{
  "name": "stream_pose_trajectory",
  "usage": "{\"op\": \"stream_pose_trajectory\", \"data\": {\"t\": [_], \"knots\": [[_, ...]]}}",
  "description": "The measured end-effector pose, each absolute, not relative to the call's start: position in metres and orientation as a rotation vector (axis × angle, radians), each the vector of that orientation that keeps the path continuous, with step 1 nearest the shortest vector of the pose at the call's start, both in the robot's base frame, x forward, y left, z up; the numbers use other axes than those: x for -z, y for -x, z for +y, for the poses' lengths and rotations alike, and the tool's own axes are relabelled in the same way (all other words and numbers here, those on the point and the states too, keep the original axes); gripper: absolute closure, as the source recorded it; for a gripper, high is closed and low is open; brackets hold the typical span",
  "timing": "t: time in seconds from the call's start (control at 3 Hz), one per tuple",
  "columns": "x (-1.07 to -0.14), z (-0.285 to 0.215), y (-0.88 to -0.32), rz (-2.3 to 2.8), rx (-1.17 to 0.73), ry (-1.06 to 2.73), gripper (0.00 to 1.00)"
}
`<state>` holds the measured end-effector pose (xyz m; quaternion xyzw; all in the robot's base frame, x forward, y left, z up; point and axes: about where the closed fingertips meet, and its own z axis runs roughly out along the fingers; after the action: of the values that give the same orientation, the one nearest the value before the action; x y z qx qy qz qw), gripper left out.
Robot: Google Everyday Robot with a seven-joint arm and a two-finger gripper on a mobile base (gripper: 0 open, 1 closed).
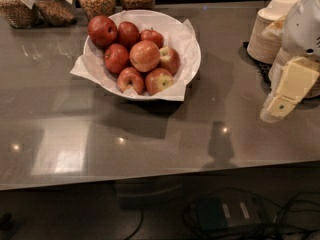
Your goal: Pick apple from white bowl
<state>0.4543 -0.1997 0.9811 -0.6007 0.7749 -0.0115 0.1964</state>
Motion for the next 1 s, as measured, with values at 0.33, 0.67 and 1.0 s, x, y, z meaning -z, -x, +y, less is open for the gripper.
{"op": "stream_pose_trajectory", "data": {"t": [0.33, 0.67, 1.0], "knots": [[-0.989, -0.169, -0.484, 2.086, -0.07, 1.603, 0.0], [-0.994, -0.141, -0.514, 2.044, -0.158, 1.505, 0.0], [-0.995, -0.11, -0.543, 2.037, -0.263, 1.407, 0.0]]}}
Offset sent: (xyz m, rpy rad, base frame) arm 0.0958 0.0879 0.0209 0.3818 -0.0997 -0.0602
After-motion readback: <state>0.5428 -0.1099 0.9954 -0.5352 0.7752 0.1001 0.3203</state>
